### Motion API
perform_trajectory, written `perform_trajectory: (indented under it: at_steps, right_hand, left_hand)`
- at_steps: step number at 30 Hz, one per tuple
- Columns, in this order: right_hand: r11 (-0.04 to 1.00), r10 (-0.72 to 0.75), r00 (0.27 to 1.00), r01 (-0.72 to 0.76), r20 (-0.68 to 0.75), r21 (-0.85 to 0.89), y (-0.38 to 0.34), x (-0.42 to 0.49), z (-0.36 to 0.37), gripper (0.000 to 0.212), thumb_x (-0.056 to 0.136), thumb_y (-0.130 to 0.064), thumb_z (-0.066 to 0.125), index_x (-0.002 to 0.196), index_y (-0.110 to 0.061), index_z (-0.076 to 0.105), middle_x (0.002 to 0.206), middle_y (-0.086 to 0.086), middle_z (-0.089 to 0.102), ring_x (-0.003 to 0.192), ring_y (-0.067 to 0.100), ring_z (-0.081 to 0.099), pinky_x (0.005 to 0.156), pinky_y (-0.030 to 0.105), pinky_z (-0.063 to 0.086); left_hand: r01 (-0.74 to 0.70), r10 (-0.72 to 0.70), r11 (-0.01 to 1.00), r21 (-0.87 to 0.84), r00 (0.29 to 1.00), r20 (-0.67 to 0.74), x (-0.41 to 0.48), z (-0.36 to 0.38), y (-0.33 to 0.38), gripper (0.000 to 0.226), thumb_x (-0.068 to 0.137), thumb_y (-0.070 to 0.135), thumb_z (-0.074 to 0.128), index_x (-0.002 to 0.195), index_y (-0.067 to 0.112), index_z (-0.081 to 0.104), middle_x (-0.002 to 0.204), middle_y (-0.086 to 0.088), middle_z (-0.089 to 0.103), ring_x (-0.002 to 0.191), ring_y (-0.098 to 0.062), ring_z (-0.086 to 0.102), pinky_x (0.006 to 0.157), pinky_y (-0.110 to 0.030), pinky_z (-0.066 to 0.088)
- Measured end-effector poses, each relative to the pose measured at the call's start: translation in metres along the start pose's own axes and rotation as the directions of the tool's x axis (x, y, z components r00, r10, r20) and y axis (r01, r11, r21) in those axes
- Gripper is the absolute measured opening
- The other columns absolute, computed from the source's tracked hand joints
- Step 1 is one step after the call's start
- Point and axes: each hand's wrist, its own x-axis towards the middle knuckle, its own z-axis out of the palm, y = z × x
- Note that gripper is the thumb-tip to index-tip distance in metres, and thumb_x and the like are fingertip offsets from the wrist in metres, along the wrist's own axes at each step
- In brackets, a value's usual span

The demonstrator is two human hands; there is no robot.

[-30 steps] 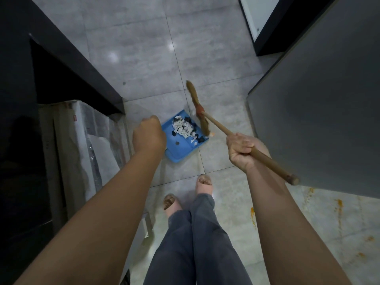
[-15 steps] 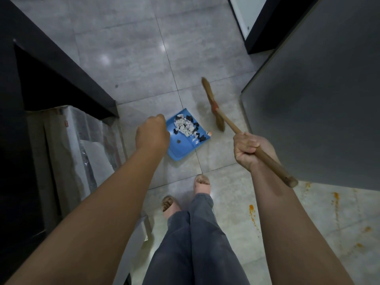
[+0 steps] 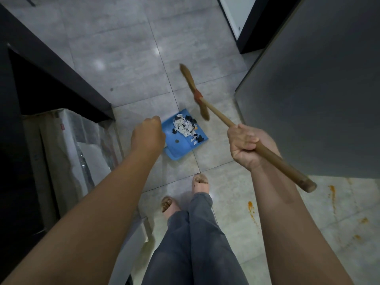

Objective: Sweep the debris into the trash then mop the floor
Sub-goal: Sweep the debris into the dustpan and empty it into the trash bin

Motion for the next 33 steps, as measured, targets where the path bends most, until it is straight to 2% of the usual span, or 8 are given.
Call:
perform_trajectory:
  at_steps: [3, 7, 10, 14, 18, 24, 28, 33]
  right_hand:
    - [0.997, -0.027, 0.999, 0.025, -0.024, -0.078, -0.005, 0.003, 0.004, 0.035, 0.105, -0.013, 0.024, 0.075, -0.010, 0.043, 0.041, -0.005, 0.035, 0.024, 0.003, 0.033, 0.023, 0.013, 0.023]
    - [0.982, -0.041, 0.992, 0.019, -0.115, -0.187, -0.005, 0.043, -0.006, 0.036, 0.105, -0.017, 0.024, 0.072, -0.015, 0.037, 0.038, -0.006, 0.032, 0.024, 0.003, 0.029, 0.024, 0.013, 0.021]
    - [0.957, 0.012, 0.983, -0.065, -0.185, -0.283, 0.010, 0.072, -0.028, 0.037, 0.105, -0.017, 0.021, 0.070, -0.019, 0.032, 0.035, -0.007, 0.030, 0.023, 0.004, 0.027, 0.024, 0.013, 0.020]
    - [0.949, 0.139, 0.965, -0.194, -0.222, -0.249, 0.039, 0.085, -0.056, 0.042, 0.105, -0.020, 0.021, 0.066, -0.017, 0.035, 0.035, -0.006, 0.031, 0.023, 0.005, 0.029, 0.024, 0.013, 0.021]
    - [0.914, 0.241, 0.935, -0.308, -0.259, -0.264, 0.068, 0.072, -0.068, 0.046, 0.104, -0.022, 0.024, 0.060, -0.015, 0.036, 0.035, -0.006, 0.030, 0.022, 0.005, 0.028, 0.024, 0.011, 0.019]
    - [0.900, 0.236, 0.930, -0.318, -0.282, -0.296, 0.085, 0.039, -0.066, 0.044, 0.106, -0.026, 0.024, 0.064, -0.018, 0.034, 0.035, -0.006, 0.028, 0.022, 0.005, 0.026, 0.023, 0.013, 0.018]
    - [0.901, 0.231, 0.934, -0.310, -0.271, -0.303, 0.084, 0.017, -0.065, 0.039, 0.105, -0.020, 0.024, 0.068, -0.017, 0.036, 0.037, -0.006, 0.028, 0.023, 0.005, 0.027, 0.023, 0.013, 0.018]
    - [0.864, 0.242, 0.932, -0.334, -0.272, -0.377, 0.082, -0.018, -0.073, 0.038, 0.104, -0.019, 0.025, 0.069, -0.016, 0.038, 0.037, -0.006, 0.030, 0.023, 0.005, 0.028, 0.023, 0.013, 0.019]
  left_hand:
    - [0.018, -0.018, 1.000, -0.007, 1.000, 0.014, -0.004, 0.001, 0.002, 0.011, 0.089, 0.006, 0.053, 0.098, 0.002, 0.057, 0.098, -0.017, 0.060, 0.088, -0.035, 0.059, 0.070, -0.040, 0.047]
    - [0.041, -0.040, 0.999, -0.021, 0.999, 0.037, 0.000, 0.002, 0.006, 0.012, 0.088, 0.004, 0.053, 0.099, 0.003, 0.057, 0.100, -0.017, 0.061, 0.089, -0.034, 0.059, 0.070, -0.038, 0.047]
    - [0.039, -0.037, 0.999, -0.029, 0.998, 0.052, 0.004, 0.002, 0.011, 0.013, 0.084, 0.004, 0.056, 0.097, 0.004, 0.056, 0.099, -0.014, 0.061, 0.089, -0.032, 0.059, 0.065, -0.035, 0.043]
    - [0.063, -0.062, 0.997, -0.046, 0.998, 0.025, 0.002, 0.005, 0.013, 0.015, 0.083, -0.003, 0.055, 0.096, 0.005, 0.054, 0.098, -0.015, 0.062, 0.087, -0.032, 0.059, 0.066, -0.036, 0.045]
    - [0.101, -0.106, 0.985, -0.142, 0.994, -0.028, -0.013, 0.007, 0.010, 0.013, 0.088, 0.000, 0.050, 0.098, 0.004, 0.056, 0.098, -0.016, 0.062, 0.088, -0.033, 0.060, 0.070, -0.039, 0.049]
    - [0.149, -0.179, 0.956, -0.254, 0.979, -0.097, -0.051, 0.009, 0.002, 0.009, 0.091, 0.006, 0.053, 0.098, 0.004, 0.058, 0.098, -0.014, 0.062, 0.085, -0.031, 0.059, 0.064, -0.033, 0.042]
    - [0.173, -0.219, 0.940, -0.294, 0.967, -0.132, -0.081, 0.006, 0.002, 0.006, 0.090, 0.007, 0.054, 0.094, 0.005, 0.058, 0.094, -0.013, 0.062, 0.081, -0.029, 0.057, 0.064, -0.034, 0.042]
    - [0.213, -0.282, 0.915, -0.343, 0.945, -0.164, -0.127, 0.003, 0.011, 0.006, 0.087, 0.006, 0.055, 0.093, 0.009, 0.055, 0.090, -0.009, 0.060, 0.072, -0.020, 0.049, 0.059, -0.032, 0.037]
